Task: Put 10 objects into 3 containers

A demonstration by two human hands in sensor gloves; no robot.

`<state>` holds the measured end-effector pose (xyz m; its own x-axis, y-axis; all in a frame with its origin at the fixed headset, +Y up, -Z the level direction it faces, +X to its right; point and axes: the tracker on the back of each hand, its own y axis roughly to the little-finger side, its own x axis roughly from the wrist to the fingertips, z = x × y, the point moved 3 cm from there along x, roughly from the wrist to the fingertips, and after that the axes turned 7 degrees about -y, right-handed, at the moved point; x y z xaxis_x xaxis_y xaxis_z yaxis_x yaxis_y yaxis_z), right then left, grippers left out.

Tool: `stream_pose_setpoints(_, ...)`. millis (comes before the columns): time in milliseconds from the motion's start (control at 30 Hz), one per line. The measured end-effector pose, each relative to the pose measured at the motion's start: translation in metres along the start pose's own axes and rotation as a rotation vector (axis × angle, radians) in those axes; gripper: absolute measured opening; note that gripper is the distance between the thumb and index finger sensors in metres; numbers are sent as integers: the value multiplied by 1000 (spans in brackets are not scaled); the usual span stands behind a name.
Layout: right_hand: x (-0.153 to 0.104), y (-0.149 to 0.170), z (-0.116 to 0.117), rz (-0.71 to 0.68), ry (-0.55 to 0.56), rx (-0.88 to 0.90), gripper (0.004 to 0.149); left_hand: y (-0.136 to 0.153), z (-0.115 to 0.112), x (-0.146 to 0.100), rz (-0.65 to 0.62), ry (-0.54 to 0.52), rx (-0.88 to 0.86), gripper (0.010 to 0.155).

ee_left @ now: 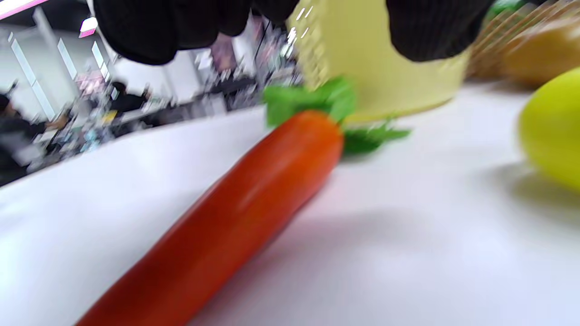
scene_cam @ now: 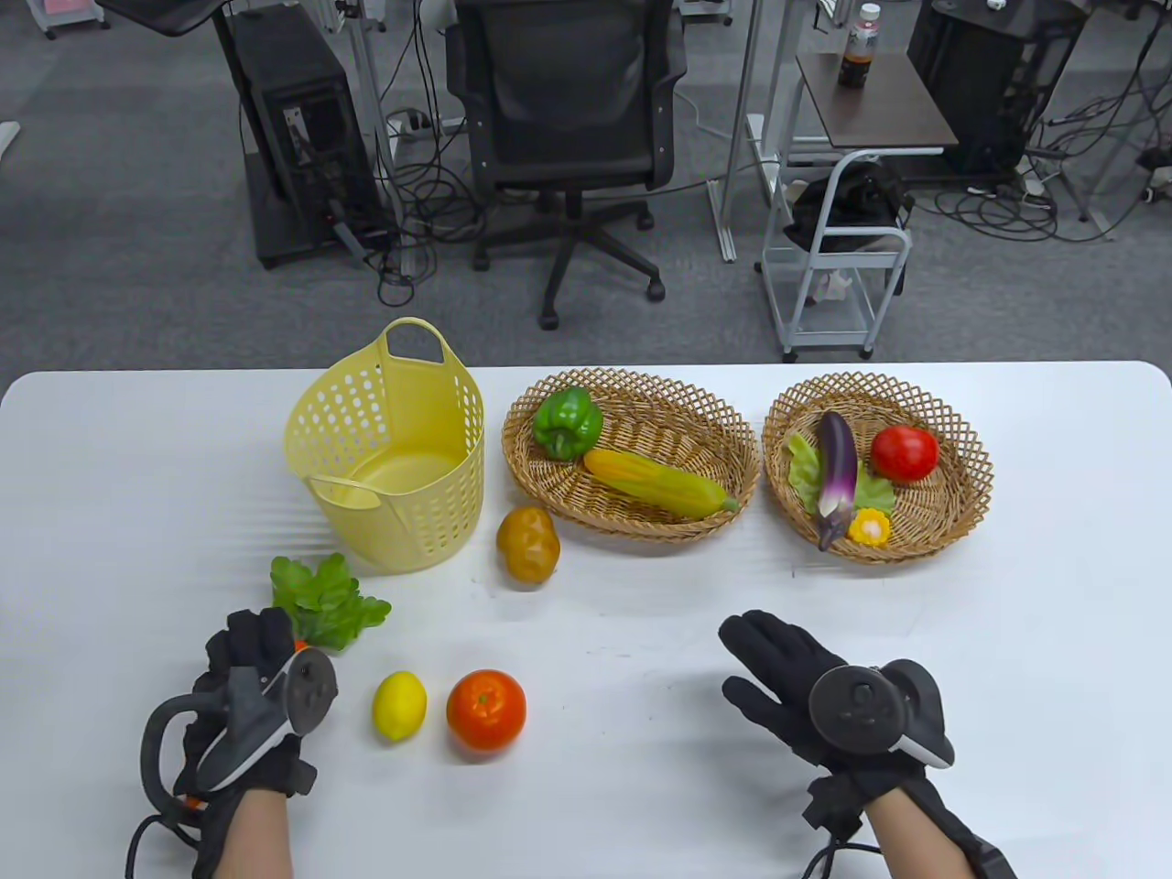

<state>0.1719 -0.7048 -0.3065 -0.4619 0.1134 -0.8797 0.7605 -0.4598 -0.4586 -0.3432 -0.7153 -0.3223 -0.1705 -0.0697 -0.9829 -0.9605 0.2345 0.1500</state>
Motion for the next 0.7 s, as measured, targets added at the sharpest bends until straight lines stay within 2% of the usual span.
stream_pose_setpoints(167,1,7,0,25,-9,10,61,24,-36,13,100,262,-8,92)
stream_pose_setpoints(233,1,8,1,28,-14,10,61,27,-46,16,93,346,-42,89)
stream_pose_setpoints(500,4,13,6,53,-60,-11,62,35,-61,21,113,430,-13,88)
stream_pose_setpoints(700,3,13,5,61,-61,-8,61,41,-60,21,121,337,20,68)
